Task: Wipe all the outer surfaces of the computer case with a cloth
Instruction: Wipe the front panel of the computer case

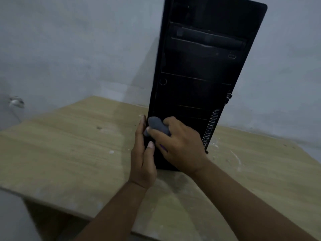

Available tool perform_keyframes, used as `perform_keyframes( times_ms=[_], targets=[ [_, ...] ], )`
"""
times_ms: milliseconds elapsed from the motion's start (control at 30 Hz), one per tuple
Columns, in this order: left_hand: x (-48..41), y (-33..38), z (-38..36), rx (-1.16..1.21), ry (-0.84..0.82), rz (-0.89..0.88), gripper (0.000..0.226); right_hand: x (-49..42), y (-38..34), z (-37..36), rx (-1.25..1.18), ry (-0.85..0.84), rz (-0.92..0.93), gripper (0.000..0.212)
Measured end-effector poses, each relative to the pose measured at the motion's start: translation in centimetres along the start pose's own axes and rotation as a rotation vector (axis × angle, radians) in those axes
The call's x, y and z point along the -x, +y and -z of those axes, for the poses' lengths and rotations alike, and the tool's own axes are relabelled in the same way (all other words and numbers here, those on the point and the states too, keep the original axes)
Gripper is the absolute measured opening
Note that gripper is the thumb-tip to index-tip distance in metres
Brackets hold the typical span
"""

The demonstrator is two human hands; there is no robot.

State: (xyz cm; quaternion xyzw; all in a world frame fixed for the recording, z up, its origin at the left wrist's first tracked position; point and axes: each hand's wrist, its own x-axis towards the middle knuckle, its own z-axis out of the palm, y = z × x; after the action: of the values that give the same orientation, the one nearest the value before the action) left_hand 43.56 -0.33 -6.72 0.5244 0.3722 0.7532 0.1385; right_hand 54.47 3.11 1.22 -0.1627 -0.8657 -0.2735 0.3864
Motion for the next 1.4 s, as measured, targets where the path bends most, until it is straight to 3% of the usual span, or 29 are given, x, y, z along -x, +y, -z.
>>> perform_keyframes(
  times_ms=[133, 433, 533, 633, 833, 1033, 1200, 1400],
  targets=[
    [0.2, -0.1, 0.0, -0.002, 0.006, -0.009, 0.064, 0.8, 1.5, 1.3, -0.054, -0.063, 0.007, 0.026],
    [0.1, -0.7, 0.0, 0.015, 0.019, -0.006, 0.066, 4.6, -1.5, -0.3, -0.344, 0.307, -0.764, 0.014],
    [0.2, -0.8, 0.0, 0.004, 0.018, -0.015, 0.066, 4.6, -3.1, -0.4, -0.449, 0.405, -0.952, 0.01],
    [0.0, -0.7, -0.1, -0.005, 0.016, -0.035, 0.066, 5.4, -4.1, -0.5, -0.521, 0.381, -1.063, 0.01],
    [0.1, -0.7, -0.3, -0.01, 0.013, -0.041, 0.067, 4.7, -2.3, 1.5, -0.259, 0.136, -0.888, 0.007],
    [0.3, -0.5, -0.2, -0.005, 0.02, -0.038, 0.065, 1.9, -3.9, 1.2, -0.013, -0.117, -0.563, 0.024],
    [0.3, -0.8, -0.1, 0.002, 0.019, -0.032, 0.066, 3.3, -1.7, 2.3, -0.08, -0.213, -0.373, 0.025],
    [0.2, -0.9, 0.1, 0.0, -0.004, -0.037, 0.065, 1.8, -2.3, 2.8, -0.024, -0.289, -0.484, 0.022]
  ],
)
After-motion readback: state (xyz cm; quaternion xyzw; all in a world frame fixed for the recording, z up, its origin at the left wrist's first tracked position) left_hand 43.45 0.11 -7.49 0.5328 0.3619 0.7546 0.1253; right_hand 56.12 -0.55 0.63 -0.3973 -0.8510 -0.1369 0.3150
